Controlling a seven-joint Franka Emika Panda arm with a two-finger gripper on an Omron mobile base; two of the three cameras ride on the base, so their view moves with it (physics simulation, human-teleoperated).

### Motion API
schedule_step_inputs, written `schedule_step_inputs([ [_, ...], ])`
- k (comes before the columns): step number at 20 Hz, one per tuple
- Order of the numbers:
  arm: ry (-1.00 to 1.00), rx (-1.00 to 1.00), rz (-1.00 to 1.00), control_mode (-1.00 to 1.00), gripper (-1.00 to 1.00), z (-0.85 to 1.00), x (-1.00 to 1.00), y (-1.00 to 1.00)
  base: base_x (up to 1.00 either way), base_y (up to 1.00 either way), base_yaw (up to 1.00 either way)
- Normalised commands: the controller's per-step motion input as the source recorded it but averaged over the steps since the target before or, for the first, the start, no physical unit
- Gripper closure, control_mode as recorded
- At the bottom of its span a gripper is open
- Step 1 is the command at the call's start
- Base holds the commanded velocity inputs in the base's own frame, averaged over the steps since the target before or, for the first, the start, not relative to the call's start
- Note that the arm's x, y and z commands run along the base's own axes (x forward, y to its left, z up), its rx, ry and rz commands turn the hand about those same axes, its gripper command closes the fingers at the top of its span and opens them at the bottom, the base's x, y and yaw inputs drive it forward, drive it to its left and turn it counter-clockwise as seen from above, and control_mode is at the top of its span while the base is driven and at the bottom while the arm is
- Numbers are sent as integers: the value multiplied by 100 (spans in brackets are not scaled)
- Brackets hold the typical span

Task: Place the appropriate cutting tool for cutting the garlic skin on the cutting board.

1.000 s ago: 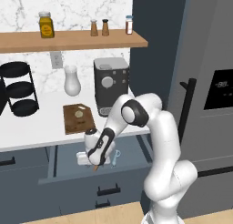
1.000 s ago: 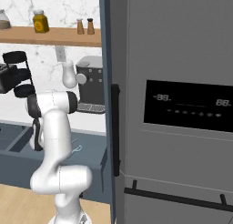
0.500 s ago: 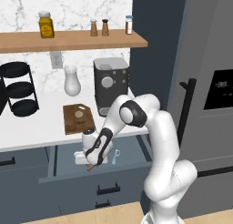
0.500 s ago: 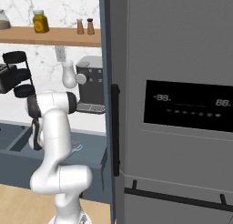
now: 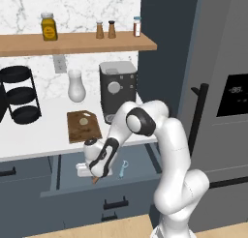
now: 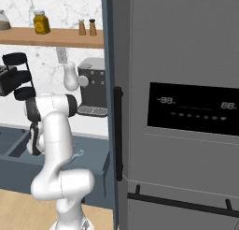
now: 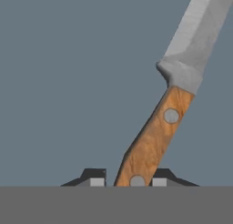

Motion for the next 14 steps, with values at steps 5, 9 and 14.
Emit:
schedule_step_inputs([
  [5, 0, 1, -1, -100, 100, 61, -41, -9, 0, 0, 0],
  [9, -1, 5, -5, -100, 100, 82, -77, 0, 0, 0, 0],
  [14, 0, 4, -8, -100, 100, 100, -52, 0, 0, 0, 0],
])
